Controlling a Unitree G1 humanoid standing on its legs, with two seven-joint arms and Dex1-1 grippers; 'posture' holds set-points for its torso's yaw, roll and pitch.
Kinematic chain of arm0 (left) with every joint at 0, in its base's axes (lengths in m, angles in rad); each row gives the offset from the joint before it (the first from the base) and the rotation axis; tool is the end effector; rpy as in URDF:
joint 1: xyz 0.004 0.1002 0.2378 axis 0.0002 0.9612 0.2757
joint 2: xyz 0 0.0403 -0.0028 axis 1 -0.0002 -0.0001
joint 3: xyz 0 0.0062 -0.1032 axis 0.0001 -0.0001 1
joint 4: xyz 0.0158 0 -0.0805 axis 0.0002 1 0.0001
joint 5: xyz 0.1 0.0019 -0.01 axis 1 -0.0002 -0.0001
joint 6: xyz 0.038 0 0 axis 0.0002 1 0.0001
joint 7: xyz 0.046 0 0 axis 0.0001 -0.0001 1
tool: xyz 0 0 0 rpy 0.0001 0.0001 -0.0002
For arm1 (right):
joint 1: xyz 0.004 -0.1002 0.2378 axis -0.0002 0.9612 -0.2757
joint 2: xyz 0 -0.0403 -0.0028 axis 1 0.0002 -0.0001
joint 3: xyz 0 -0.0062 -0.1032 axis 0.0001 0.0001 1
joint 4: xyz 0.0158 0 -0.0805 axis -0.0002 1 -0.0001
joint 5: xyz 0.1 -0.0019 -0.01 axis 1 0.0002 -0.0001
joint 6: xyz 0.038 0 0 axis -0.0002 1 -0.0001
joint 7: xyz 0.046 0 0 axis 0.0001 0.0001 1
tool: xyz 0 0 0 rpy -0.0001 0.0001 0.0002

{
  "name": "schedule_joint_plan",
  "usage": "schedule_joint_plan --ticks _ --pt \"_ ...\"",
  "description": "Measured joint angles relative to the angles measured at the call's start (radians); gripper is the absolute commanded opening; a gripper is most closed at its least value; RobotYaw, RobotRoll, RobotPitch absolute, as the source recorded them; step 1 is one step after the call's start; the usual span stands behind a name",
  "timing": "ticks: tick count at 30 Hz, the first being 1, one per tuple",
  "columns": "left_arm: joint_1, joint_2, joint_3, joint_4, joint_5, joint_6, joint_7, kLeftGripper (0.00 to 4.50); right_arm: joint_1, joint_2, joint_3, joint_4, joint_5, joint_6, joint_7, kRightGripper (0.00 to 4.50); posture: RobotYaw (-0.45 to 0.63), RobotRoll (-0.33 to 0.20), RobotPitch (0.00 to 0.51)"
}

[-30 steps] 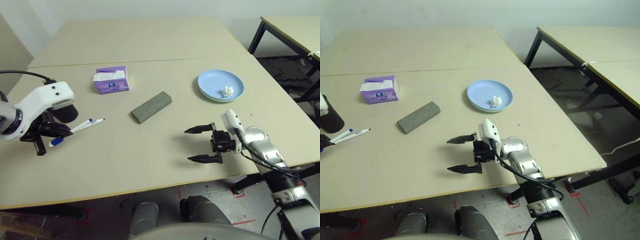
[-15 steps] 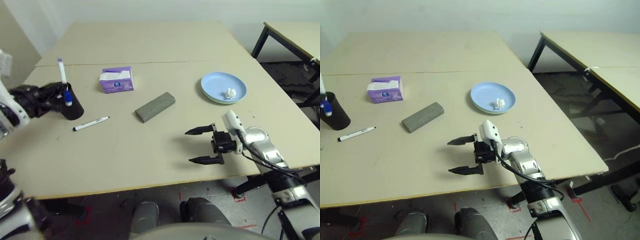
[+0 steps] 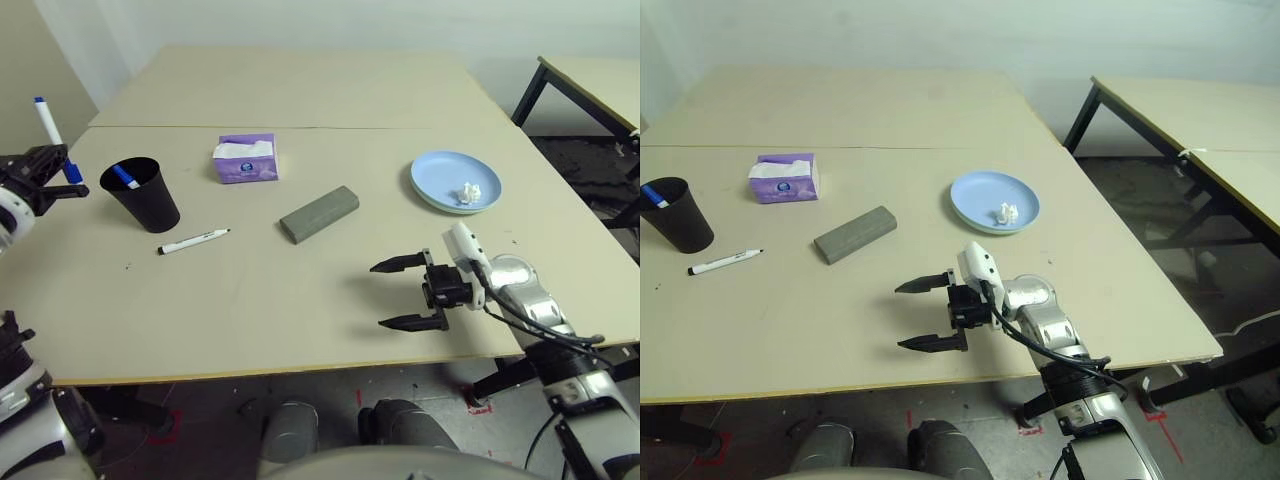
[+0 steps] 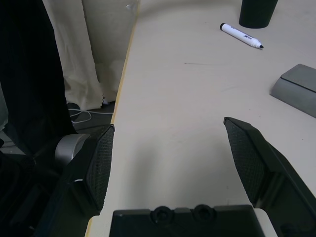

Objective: Organize and tidy the items on the table.

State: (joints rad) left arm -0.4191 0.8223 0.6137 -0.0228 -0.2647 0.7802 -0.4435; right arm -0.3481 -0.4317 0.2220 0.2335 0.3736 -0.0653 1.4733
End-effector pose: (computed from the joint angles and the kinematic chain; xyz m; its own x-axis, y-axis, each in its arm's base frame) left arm 0.2072 0.3553 0.2379 0.9832 0.1807 -0.0245 -0.1735 0.9685 0.1786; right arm 0.2667 -0.1859 0.0855 -0.0913 0.9899 -0.1083 -0.9895 -0.1024 -0.1021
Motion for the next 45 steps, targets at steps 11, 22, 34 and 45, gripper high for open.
schedule_joint_plan --ticks 11,22,34,45 --pt "-0.106 -0.003 -0.088 0.239 0.036 -0.262 0.039 0.02 0.023 -0.004 -0.014 -0.077 0.024 0.074 -0.067 4.50 0.06 0.000 0.071" --pt "-0.084 -0.058 -0.090 0.302 0.031 -0.374 0.064 0.02 0.021 0.017 -0.059 -0.140 0.099 0.267 -0.185 4.50 0.07 0.000 0.074" --pt "-0.083 -0.116 -0.124 0.298 0.017 -0.414 0.081 0.02 0.034 0.014 -0.084 -0.193 0.135 0.339 -0.217 4.50 0.05 0.000 0.076" --pt "-0.068 -0.133 -0.125 0.301 0.017 -0.440 0.100 1.92 0.040 0.008 -0.086 -0.218 0.135 0.346 -0.226 4.50 0.04 0.000 0.080"
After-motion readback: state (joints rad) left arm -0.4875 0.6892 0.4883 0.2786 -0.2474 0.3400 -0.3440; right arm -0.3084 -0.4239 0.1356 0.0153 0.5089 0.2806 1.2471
